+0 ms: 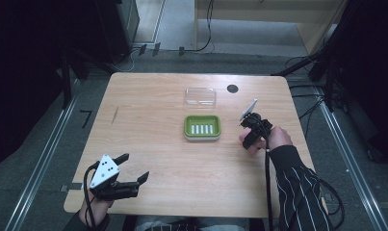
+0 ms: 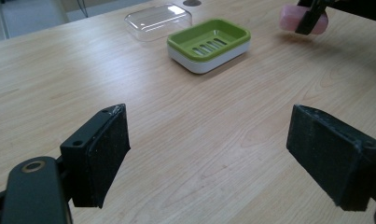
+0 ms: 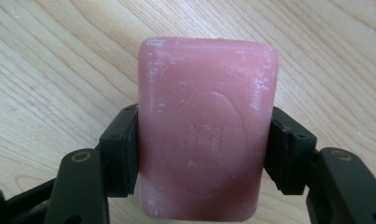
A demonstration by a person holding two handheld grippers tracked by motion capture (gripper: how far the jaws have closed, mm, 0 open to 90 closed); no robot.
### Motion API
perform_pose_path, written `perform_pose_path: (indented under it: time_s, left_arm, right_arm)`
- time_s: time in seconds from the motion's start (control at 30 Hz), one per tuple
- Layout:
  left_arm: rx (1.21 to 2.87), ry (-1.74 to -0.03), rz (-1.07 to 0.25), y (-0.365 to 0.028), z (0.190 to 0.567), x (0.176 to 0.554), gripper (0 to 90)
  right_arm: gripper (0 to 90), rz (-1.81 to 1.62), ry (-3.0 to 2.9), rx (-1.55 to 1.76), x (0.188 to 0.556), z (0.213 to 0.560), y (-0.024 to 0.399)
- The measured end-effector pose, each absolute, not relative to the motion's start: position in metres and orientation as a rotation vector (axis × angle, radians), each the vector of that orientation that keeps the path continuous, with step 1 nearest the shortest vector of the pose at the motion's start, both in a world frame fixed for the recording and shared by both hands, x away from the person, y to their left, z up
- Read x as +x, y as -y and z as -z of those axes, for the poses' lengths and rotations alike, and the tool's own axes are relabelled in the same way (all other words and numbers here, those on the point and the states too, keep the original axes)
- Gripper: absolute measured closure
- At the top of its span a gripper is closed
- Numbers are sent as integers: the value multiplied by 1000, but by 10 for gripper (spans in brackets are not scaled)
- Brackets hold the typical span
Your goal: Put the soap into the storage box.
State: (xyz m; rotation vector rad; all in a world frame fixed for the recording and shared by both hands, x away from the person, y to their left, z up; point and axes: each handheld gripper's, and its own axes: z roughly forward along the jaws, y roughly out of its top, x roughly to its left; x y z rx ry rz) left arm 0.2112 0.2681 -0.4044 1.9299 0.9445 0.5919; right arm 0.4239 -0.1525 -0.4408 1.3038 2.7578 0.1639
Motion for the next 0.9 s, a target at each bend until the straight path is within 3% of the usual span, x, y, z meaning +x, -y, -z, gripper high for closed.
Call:
perform_pose_path:
  time_s: [0.9]
  left_arm:
    - [1927, -950, -589, -268, 405, 212, 140]
  right_arm:
    - [383, -166, -2812, 1060, 435, 422, 132]
